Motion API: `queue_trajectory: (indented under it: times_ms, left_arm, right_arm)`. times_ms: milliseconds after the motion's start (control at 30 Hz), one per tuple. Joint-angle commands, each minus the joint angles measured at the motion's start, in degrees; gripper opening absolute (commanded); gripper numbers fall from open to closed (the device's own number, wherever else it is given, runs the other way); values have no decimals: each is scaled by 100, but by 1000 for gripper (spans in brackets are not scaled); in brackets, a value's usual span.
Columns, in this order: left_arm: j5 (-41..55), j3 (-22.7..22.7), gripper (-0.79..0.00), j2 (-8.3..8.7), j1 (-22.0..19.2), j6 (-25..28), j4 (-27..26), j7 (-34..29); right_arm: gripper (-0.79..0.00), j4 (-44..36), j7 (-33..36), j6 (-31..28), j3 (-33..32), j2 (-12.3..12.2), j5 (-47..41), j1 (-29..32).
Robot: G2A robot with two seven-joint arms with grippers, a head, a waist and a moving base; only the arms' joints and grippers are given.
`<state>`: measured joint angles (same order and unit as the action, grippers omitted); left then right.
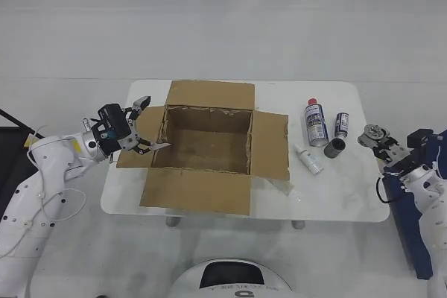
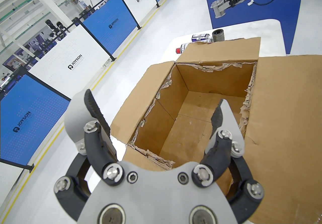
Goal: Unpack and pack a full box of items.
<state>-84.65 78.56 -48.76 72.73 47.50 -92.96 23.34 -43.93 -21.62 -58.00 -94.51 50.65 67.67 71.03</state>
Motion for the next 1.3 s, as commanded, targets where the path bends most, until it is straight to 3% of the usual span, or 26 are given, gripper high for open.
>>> queue_trajectory:
  times_ms: [0, 300, 733, 1267]
  left_arm:
    - [0, 0, 0, 0, 0, 0, 0, 0]
    - [0, 0, 0, 0, 0, 0, 0, 0]
    - [0, 0, 0, 0, 0, 0, 0, 0]
    - [0, 0, 0, 0, 0, 0, 0, 0]
  right_arm:
    - [-785, 138, 29, 0, 39, -40, 145, -29]
    - [-785, 837, -327, 0, 471, -99, 1116, -515]
    - [-785, 2158, -137, 265, 1024, 99, 1177, -1665]
    - [-785, 2832, -150, 635, 1360, 276, 1099, -2021]
